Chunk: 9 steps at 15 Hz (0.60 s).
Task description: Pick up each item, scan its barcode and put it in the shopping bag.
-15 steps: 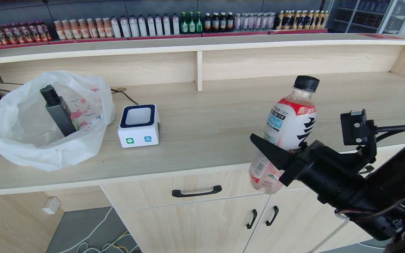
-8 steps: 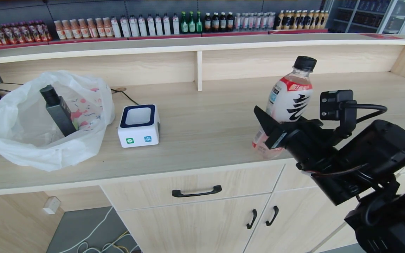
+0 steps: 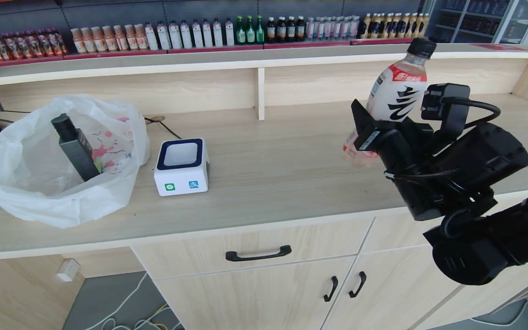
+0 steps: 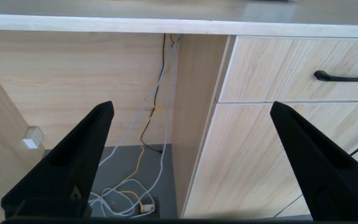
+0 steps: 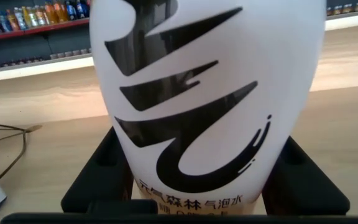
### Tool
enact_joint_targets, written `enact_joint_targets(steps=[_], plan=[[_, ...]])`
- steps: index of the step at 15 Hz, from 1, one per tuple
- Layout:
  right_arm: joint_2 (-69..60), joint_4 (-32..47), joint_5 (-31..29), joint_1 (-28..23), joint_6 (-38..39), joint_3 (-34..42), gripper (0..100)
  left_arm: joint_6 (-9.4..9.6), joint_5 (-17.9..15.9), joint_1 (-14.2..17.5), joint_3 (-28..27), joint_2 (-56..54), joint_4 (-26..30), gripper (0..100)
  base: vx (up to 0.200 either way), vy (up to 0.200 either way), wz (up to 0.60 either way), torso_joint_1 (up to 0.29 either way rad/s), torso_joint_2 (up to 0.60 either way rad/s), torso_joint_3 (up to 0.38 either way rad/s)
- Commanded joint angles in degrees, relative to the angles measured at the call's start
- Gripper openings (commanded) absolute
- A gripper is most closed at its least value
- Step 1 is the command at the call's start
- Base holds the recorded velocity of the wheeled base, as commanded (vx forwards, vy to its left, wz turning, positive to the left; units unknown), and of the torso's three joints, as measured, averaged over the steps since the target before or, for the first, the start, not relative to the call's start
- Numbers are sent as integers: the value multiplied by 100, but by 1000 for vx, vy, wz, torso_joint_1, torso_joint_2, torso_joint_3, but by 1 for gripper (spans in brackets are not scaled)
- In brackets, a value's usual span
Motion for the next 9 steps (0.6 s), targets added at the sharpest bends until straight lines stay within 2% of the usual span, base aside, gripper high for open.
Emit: enact_joint_targets(steps=[1,9], plan=[[104,30,33,-14,24,-65,0,-2,2,-9,0,-2,0,100,0,200,0,2,-2,7],[86,30,25,4,147,111,0,-11,2,-9,0,-2,0,100,0,200,0,2,3,2]])
